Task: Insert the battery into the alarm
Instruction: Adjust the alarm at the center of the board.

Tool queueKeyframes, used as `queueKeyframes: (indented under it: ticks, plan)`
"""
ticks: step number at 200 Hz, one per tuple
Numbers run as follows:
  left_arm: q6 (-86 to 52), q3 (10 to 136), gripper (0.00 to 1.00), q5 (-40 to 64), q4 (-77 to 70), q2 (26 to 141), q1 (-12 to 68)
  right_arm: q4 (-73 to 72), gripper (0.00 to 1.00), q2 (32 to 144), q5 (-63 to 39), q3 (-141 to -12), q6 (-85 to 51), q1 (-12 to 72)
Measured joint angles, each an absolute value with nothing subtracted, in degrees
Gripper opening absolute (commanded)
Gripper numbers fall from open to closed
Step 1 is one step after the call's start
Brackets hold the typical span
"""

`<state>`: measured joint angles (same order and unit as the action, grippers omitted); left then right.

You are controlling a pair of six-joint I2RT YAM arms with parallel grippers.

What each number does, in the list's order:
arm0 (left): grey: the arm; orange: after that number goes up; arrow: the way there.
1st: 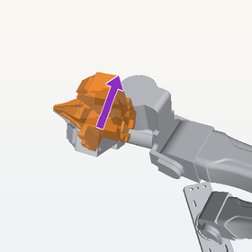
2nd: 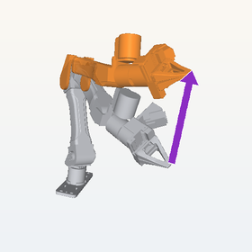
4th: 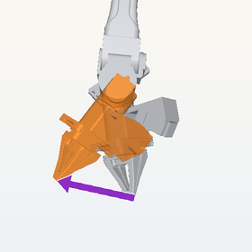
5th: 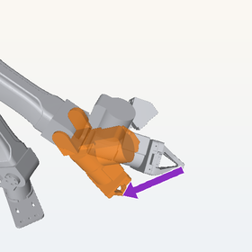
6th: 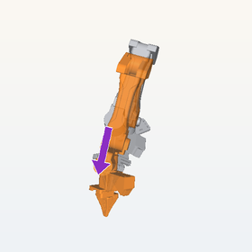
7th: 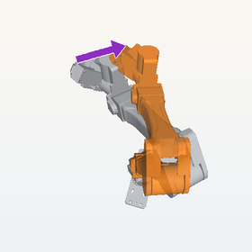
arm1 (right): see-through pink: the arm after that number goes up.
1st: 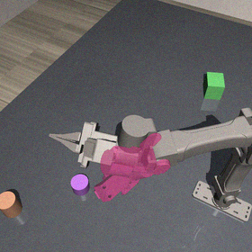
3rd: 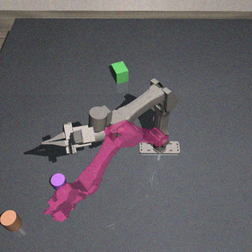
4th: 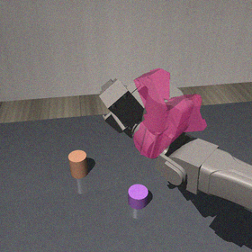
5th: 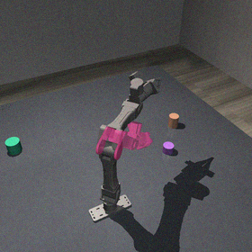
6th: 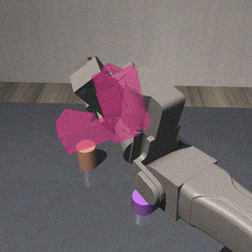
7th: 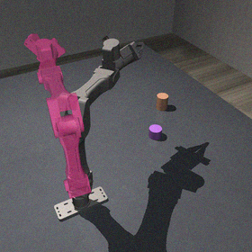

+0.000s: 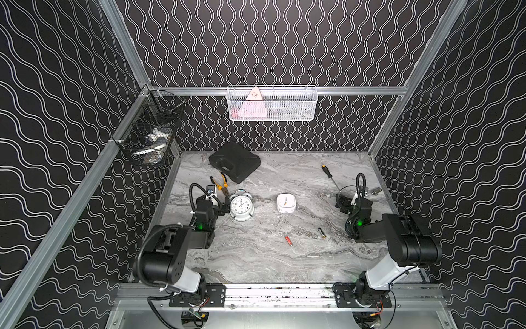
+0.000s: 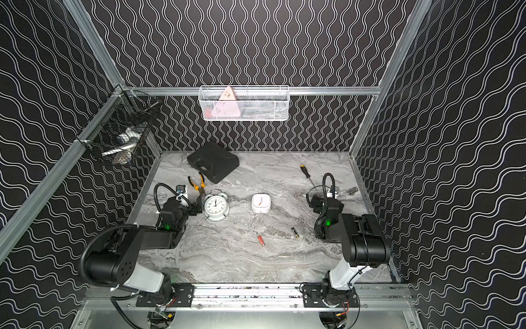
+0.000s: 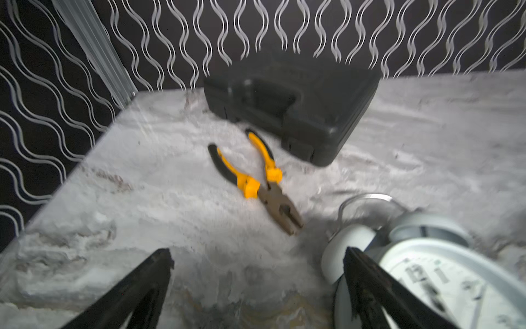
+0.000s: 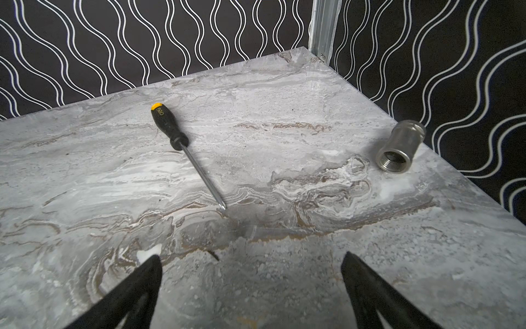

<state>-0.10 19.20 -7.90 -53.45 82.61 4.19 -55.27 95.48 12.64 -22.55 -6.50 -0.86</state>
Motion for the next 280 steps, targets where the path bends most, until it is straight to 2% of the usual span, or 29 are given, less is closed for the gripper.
queueKeyframes:
  ticks: [22, 48, 64, 82, 106, 124, 157, 182, 198, 212, 219, 248, 280]
  plan:
    - [1.56, 21.26, 0.99, -11.97, -48.12, 76.62, 8.78, -54.98, 0.99, 95.50, 11.99, -22.87, -6.48, -0.86]
    - [3.07, 27.09, 0.99, -15.90, -39.64, 73.01, 20.64, -54.87, 0.99, 95.11, 11.25, -22.72, -6.42, -0.86]
    - [2.70, 33.21, 0.99, -18.20, -33.15, 73.01, 27.92, -52.18, 0.99, 90.91, 11.44, -22.57, -6.39, -0.62]
    - [-0.93, 39.83, 0.99, -19.81, -25.80, 74.17, 32.58, -47.24, 0.99, 83.94, 12.10, -24.27, -6.44, 0.05]
    - [-8.78, 46.24, 0.99, -19.53, -15.73, 76.95, 35.44, -36.95, 0.99, 76.23, 12.21, -29.15, -9.15, 0.64]
    - [-15.27, 49.89, 0.99, -16.88, -9.08, 79.29, 36.05, -27.16, 0.99, 71.37, 8.54, -34.59, -14.87, 0.64]
    - [-24.40, 56.16, 0.99, -7.90, -2.35, 86.61, 35.68, -15.03, 1.00, 69.08, -7.11, -39.77, -29.50, 0.69]
    - [-27.79, 60.60, 0.99, -0.82, 0.21, 93.10, 35.09, -11.53, 0.93, 71.96, -18.44, -39.11, -40.23, 2.74]
    - [-29.23, 62.30, 0.92, 3.27, 0.62, 96.57, 34.26, -12.49, 0.87, 74.94, -23.62, -37.41, -46.85, 5.67]
    - [-30.30, 62.72, 0.71, 6.02, 0.49, 98.98, 33.63, -15.00, 0.85, 78.50, -26.74, -35.53, -52.51, 8.62]
    - [-30.81, 62.63, 0.65, 7.03, 0.49, 99.79, 33.34, -16.49, 0.84, 80.53, -27.75, -34.87, -54.96, 9.89]
    - [-31.81, 62.43, 0.54, 9.39, -0.16, 101.78, 32.27, -24.21, 0.81, 88.14, -30.74, -33.26, -63.22, 13.47]
    - [-32.01, 62.33, 0.49, 10.26, -0.80, 103.63, 31.44, -29.19, 0.76, 93.19, -31.31, -32.93, -67.33, 15.79]
